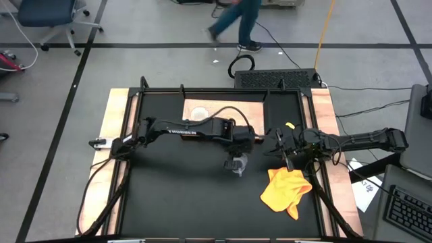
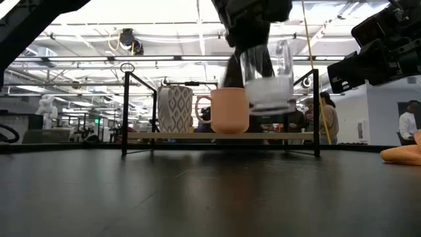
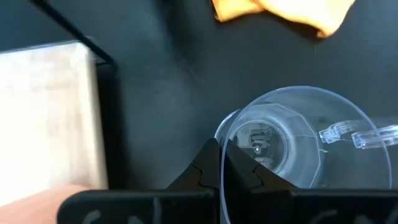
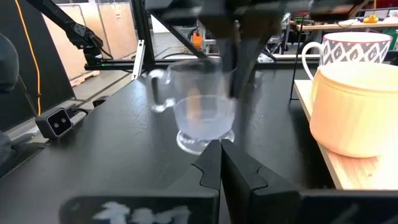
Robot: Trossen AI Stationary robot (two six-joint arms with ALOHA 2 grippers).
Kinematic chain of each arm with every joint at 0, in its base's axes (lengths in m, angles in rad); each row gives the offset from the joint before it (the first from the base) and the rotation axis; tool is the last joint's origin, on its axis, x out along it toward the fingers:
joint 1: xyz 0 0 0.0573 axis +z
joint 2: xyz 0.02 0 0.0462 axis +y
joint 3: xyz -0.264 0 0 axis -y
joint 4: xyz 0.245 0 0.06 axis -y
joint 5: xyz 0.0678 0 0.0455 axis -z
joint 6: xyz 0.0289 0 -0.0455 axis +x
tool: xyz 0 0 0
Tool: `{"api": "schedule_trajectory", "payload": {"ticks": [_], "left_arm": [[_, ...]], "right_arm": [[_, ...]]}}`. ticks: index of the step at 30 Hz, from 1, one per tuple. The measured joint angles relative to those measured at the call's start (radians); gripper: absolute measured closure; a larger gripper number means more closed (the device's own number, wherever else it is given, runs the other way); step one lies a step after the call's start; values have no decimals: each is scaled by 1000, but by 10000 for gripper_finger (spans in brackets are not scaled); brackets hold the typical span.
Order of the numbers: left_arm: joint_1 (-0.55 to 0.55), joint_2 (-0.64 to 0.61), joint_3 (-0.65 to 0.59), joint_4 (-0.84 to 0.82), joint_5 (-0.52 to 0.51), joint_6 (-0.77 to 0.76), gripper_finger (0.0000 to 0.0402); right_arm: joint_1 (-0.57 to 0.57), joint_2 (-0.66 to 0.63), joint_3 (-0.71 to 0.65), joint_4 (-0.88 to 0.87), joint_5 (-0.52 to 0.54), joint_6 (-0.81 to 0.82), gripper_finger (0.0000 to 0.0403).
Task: Stack small to large cups/mugs on shelf
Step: Put the transparent mug on the shelf
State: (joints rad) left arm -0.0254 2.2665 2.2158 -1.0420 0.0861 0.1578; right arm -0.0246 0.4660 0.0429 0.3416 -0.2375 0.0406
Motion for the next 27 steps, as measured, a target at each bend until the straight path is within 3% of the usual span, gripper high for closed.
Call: {"api": "schedule_trajectory", "payload": {"ticks": [16,27], "left_arm": [[-23,117,0,8,-70,1,401],[-26,119,0,48,-69,-10,401]], "right_arm": [[0,0,0,-11,0,5,403],[0,0,0,-13,0,5,403]]}}
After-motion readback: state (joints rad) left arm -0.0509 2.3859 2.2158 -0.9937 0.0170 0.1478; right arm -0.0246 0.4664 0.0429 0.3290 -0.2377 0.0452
